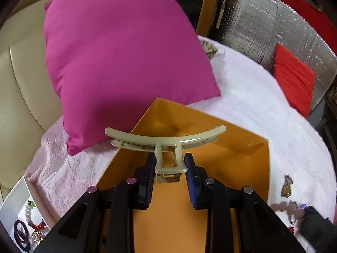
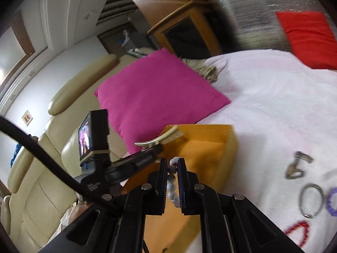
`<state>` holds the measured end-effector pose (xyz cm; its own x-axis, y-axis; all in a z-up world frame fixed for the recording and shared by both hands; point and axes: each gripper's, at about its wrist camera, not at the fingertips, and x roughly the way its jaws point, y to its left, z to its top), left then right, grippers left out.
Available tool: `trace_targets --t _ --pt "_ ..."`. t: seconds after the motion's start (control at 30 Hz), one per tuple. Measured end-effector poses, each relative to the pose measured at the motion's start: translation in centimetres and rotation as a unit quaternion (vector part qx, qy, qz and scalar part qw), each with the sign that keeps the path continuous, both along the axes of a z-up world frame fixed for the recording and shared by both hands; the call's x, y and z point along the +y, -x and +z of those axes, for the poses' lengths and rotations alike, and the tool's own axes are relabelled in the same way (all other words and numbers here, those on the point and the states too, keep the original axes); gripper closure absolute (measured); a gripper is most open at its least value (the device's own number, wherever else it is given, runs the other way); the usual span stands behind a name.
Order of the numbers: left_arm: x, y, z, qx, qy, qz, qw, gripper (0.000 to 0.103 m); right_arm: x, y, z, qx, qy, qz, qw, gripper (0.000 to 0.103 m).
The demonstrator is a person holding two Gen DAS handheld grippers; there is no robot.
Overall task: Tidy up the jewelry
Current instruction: 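Carry the gold claw clip into the orange box while the right gripper drops the white bracelet there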
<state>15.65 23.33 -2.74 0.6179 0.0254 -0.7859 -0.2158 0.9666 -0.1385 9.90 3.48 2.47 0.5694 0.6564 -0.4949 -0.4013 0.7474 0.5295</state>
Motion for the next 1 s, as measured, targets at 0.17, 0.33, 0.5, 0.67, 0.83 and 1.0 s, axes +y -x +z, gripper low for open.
trace_targets --t 0.17,0.33,0.5,0.67,0.83,1.0 --pt "0.1 -0.2 -0.2 0.012 -0.017 0.007 0.9998 0.072 2.5 -2.5 -2.7 0.044 0.01 0.013 0.999 0.093" --pt "0.0 -0.1 0.0 0.009 -0.001 -0.003 1.0 0.064 2.4 -5.0 -4.4 0.084 0.032 -0.011 0.996 0.088" --pt "-0.4 0.3 1.1 -0.012 0.004 -0.006 0.9999 0.06 -1.1 -4.0 -3.2 0.058 0.014 -0.044 0.997 0.079" --pt "-2.8 0.8 2.3 -0.027 -0.011 -0.026 0.9992 0.059 -8.2 -1.0 -1.7 0.03 0.021 -0.098 0.995 0.079" --pt "-7.9 1.4 4.2 -0.061 -0.035 -0.069 0.9951 0.046 -16.4 2.5 -1.8 0.032 0.032 -0.173 0.984 0.079" --pt "-13.1 1.9 4.9 -0.075 -0.057 -0.115 0.989 0.045 -23.3 5.3 -3.4 0.054 0.01 -0.225 0.973 0.079"
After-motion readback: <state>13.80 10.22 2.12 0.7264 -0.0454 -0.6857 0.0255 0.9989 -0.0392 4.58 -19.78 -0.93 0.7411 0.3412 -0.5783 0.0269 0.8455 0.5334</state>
